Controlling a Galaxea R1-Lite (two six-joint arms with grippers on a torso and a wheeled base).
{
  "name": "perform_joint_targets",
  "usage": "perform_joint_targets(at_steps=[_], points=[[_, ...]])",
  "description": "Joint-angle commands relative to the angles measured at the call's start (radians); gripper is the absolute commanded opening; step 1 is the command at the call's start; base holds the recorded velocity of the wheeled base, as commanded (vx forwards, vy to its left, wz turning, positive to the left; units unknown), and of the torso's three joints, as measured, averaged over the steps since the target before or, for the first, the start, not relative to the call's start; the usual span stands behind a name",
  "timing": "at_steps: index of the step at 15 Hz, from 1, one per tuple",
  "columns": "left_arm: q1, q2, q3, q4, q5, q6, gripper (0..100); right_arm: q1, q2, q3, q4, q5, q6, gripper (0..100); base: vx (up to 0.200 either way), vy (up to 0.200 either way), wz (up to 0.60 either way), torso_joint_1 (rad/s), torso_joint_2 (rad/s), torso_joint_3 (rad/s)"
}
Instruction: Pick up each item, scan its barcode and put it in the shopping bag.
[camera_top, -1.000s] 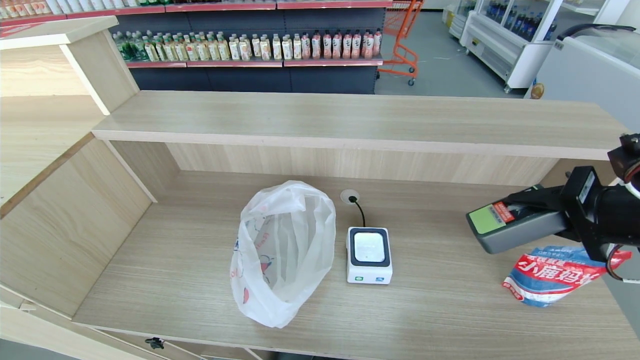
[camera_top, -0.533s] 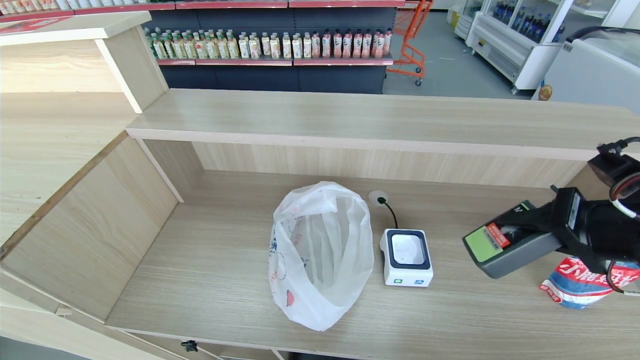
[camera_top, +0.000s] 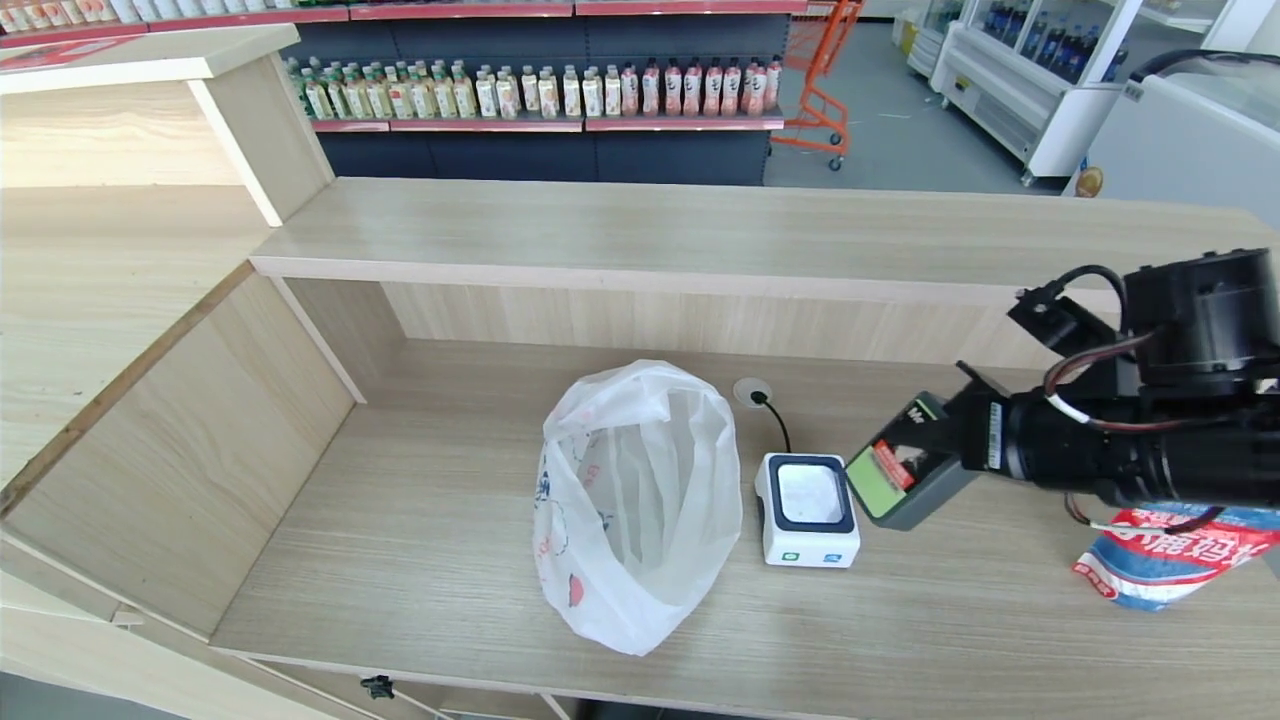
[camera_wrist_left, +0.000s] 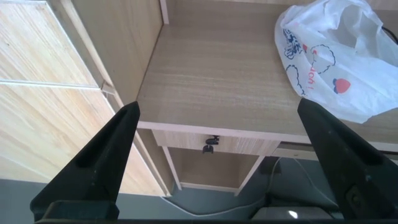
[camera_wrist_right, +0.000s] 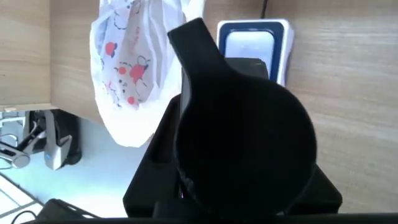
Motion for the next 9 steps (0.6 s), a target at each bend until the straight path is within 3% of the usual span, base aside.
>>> perform_joint_targets(at_steps=[1,5,9], points=[[0.000,0.000,0.000,0.000,0.000,0.000,100,0.052,0.197,-0.001,-0.137,-0.002,-0.055,0,0.000,0.000,0.00,0.000,0.00,0.000],[0.000,0.000,0.000,0.000,0.000,0.000,100,0.071,0.335,0.019,-0.312,-0.002,-0.134,0,0.000,0.000,0.00,0.000,0.00,0.000],[0.000,0.000,0.000,0.000,0.000,0.000,100,0.070,0.398,0.021,-0.360,-0.009,-0.230,0,0.000,0.000,0.00,0.000,0.00,0.000]])
